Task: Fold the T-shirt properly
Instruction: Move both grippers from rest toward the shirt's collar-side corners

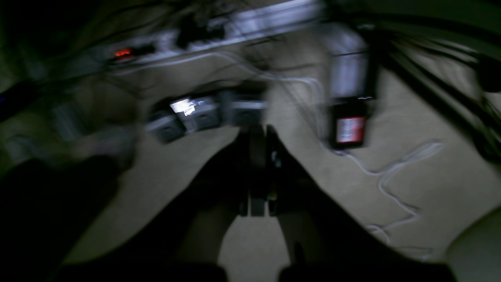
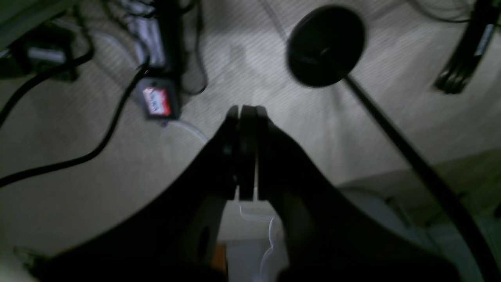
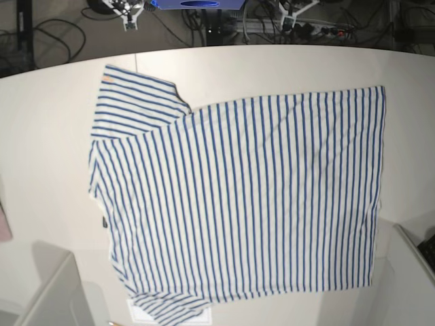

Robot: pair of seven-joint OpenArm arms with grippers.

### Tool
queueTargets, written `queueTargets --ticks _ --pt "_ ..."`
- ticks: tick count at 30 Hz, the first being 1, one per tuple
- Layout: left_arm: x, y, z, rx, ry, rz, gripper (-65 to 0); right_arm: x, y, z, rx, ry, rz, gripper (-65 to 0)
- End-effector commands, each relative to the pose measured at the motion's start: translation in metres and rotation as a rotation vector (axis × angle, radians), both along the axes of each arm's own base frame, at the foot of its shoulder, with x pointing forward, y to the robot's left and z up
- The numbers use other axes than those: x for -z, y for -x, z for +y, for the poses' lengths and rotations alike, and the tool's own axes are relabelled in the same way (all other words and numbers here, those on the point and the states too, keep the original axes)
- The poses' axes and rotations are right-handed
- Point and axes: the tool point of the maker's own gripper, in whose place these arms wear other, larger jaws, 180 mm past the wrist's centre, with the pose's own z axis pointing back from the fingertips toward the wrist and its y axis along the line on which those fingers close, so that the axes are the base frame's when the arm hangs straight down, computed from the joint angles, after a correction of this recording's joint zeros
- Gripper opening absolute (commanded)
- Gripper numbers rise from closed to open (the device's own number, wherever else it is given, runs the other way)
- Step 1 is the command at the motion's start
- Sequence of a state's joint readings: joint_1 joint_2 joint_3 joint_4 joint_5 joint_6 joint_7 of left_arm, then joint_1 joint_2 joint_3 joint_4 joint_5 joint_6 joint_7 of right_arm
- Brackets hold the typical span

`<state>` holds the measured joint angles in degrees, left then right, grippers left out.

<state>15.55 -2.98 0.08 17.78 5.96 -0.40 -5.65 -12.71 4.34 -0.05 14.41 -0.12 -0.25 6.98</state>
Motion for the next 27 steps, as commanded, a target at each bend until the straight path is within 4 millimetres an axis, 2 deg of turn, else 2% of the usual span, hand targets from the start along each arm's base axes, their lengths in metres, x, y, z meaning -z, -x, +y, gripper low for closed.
queueTargets --ticks 1,3,6,11,12,16,19,23,27 --pt "-0.005 0.012 0.012 0.011 -0.024 -0.012 -65.0 -0.002 0.01 0.003 0.003 -0.006 0.003 -65.0" --pt "-0.011 0.021 0.012 0.016 -0.019 -0.038 -65.0 -0.007 0.019 -0.006 -0.003 0.007 -0.014 -65.0" --pt "-0.019 0.039 0.011 0.024 -0.015 -0.042 -65.0 -0.018 0.027 -0.01 -0.005 0.012 -0.053 -65.0" --pt "-0.04 0.049 0.024 -0.004 -0.024 -0.104 -65.0 -0.042 0.039 -0.04 0.092 0.082 -0.092 -65.0" --pt "-0.046 0.051 0.035 -0.022 -0.037 -0.119 -65.0 -0.046 0.037 -0.044 0.101 0.091 -0.102 -65.0" --pt "-0.07 0.048 0.062 -0.098 -0.055 -0.193 -65.0 -0.069 0.033 -0.055 0.107 0.119 -0.143 -65.0" --pt "-0.098 0.044 0.075 -0.108 -0.051 -0.253 -65.0 -0.089 0.027 -0.062 0.142 0.146 -0.15 -65.0" --pt "-0.135 0.027 0.078 -0.086 -0.018 -0.337 -65.0 -0.115 0.018 -0.067 0.172 0.171 -0.168 -65.0" --pt "-0.176 0.01 0.069 -0.091 0.042 -0.416 -65.0 -0.147 -0.008 -0.072 0.189 0.197 -0.249 -65.0"
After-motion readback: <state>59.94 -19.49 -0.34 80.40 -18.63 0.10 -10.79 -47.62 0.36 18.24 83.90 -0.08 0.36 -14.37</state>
